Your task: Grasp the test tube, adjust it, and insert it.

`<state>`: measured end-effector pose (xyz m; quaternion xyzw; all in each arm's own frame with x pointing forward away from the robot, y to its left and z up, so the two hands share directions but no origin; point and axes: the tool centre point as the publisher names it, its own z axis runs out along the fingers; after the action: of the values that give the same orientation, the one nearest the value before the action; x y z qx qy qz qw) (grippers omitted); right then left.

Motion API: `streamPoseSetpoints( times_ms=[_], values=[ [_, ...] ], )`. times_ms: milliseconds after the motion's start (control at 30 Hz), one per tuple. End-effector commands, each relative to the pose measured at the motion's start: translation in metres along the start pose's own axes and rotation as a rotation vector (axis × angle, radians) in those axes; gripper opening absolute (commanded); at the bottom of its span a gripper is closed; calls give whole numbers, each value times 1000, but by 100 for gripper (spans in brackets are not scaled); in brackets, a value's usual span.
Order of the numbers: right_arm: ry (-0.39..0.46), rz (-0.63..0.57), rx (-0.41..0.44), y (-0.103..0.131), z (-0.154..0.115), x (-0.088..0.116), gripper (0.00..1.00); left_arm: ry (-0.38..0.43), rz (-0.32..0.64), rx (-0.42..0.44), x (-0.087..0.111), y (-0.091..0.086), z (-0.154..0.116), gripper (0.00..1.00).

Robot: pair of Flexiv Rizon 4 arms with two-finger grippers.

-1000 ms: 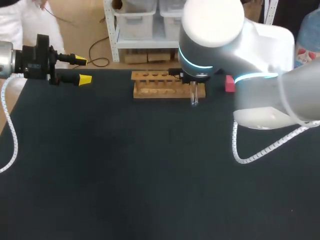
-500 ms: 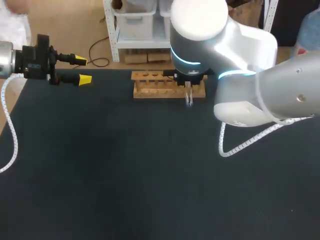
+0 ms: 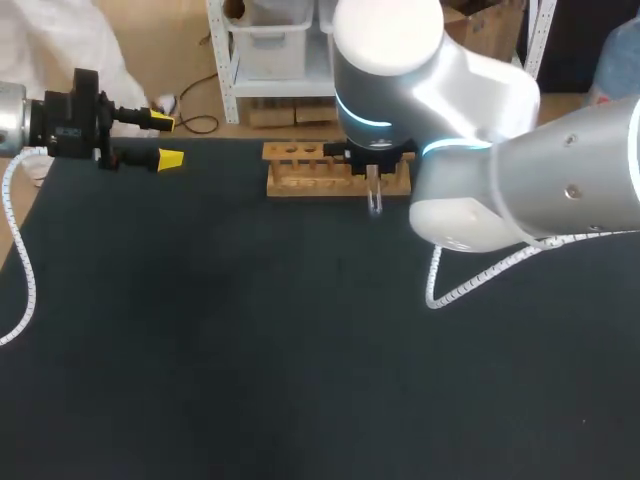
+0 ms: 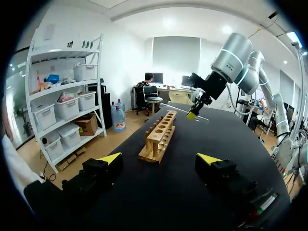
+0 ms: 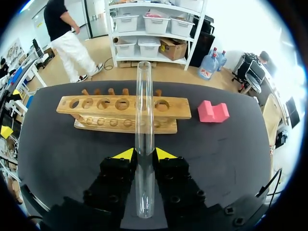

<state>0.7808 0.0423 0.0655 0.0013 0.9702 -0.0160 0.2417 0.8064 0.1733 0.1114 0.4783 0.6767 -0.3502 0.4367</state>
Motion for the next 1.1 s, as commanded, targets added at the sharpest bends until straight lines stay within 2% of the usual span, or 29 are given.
streamPoseSetpoints(
  times_ms=[33,1100],
  values=[
    [5,-2,-2,1,5,-3,0,-5,4,-1,1,0,0,100],
    [68,8,-1,2,31,-3,0,-5,4,-1,1,0,0,100]
  ],
)
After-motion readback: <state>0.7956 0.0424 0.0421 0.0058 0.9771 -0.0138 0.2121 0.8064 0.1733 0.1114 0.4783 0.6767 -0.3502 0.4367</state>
